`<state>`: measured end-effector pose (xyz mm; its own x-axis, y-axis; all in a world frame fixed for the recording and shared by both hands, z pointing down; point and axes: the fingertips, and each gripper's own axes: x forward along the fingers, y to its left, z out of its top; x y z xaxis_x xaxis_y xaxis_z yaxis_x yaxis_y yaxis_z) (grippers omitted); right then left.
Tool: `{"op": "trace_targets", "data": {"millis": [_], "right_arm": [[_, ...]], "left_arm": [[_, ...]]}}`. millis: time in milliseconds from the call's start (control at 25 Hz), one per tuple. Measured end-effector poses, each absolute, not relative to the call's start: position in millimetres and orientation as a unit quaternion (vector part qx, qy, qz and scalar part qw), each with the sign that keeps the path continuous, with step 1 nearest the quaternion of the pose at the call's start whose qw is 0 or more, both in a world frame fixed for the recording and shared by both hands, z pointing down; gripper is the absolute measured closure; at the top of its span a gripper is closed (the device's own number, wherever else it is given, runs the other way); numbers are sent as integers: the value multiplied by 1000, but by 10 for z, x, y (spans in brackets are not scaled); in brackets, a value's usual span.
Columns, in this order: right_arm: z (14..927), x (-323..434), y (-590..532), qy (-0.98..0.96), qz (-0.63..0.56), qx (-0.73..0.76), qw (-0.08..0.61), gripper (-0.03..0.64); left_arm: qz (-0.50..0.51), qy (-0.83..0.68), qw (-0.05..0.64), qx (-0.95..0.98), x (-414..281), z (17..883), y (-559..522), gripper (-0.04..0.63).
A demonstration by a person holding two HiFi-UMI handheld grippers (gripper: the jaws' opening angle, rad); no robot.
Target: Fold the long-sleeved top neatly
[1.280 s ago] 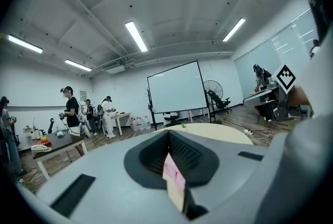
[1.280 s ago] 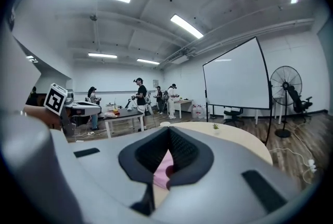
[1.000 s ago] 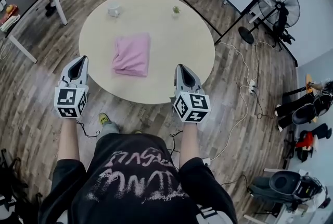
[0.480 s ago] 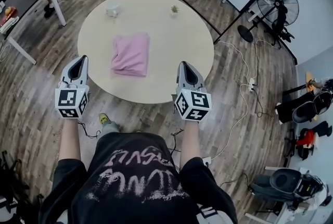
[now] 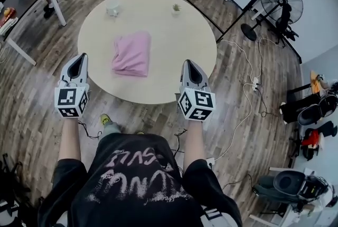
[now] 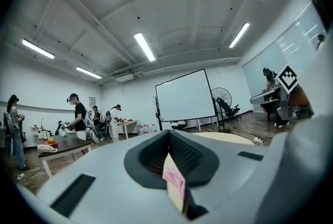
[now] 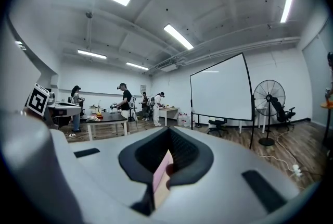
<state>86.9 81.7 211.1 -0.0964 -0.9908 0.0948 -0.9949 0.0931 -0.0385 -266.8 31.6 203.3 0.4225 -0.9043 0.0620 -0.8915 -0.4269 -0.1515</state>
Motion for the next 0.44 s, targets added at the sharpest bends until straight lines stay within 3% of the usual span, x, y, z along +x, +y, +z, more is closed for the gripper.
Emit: {"op": "trace_targets", "data": {"millis": [440], "right_arm": [[2048, 826, 751, -745, 35, 666, 34, 614]], "left_arm": [[-59, 537, 59, -840, -2664, 1911, 278, 584]]}}
